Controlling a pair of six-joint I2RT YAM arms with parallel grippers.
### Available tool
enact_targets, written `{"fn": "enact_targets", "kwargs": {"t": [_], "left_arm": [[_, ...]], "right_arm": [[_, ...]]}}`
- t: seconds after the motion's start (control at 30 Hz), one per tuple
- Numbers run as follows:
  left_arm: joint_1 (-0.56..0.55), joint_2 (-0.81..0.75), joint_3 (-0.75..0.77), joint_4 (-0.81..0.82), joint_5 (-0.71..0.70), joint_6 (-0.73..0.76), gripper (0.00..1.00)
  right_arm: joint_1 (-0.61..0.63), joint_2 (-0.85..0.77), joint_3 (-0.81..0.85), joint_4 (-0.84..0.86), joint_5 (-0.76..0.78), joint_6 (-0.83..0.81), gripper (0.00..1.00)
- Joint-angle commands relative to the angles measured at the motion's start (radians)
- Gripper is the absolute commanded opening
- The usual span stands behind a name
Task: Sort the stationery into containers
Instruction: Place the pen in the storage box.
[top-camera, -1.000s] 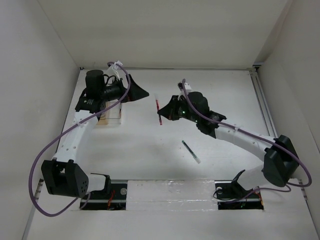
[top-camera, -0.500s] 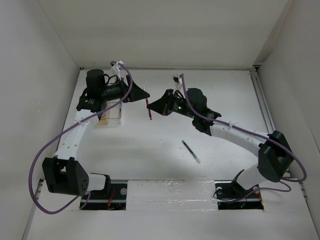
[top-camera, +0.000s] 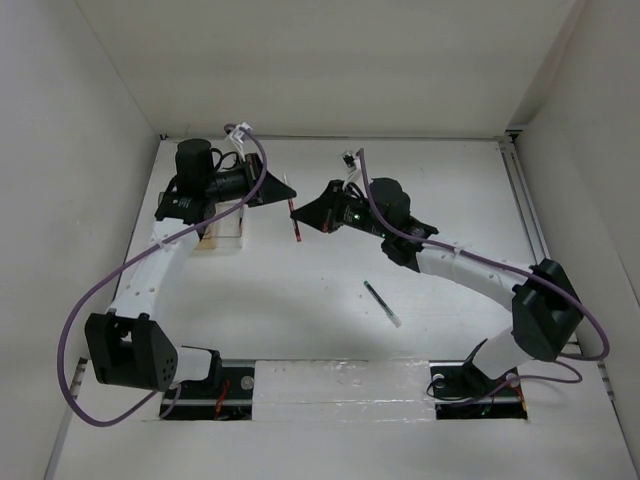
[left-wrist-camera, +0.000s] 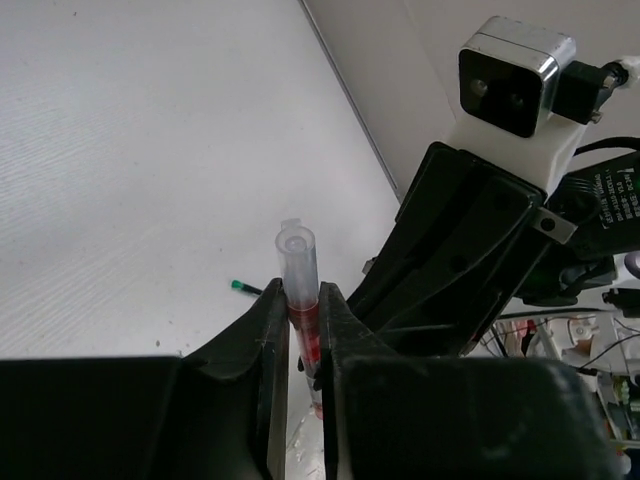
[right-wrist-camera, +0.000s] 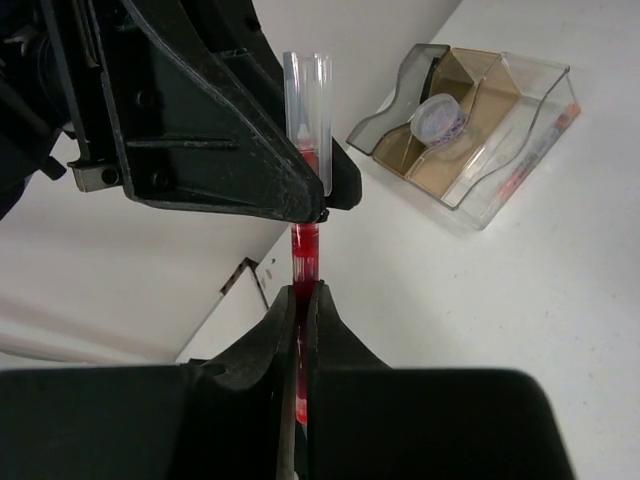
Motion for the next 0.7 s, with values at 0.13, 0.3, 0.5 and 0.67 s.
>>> {"fn": "enact_targets", "kwargs": {"t": [0.13,0.3,0.5,0.67], "left_arm": [[0.013,-0.009,0.060,-0.096,-0.313,0.090,0.00],[0.024,0.020,0.114,-0.216,-0.663,0.119,0.00],[0.062,0.168,0.228,-0.340,-0.952,0.154,0.00],[0.071,0.277,0.321,-0.373,-1.059,0.163,0.00]], "right_arm": [[0.027,-0.033,0.009,0.122,-0.034,-0.003,0.71],[0.027,-0.093,-0.034,-0.062,0.120,-0.098,0.88],[0.018,-0.202,-0.158,-0.160,0.180,-0.161,0.88],[0.009,-0.300,-0.230,-0.211,0.229,-0.172,0.88]]}}
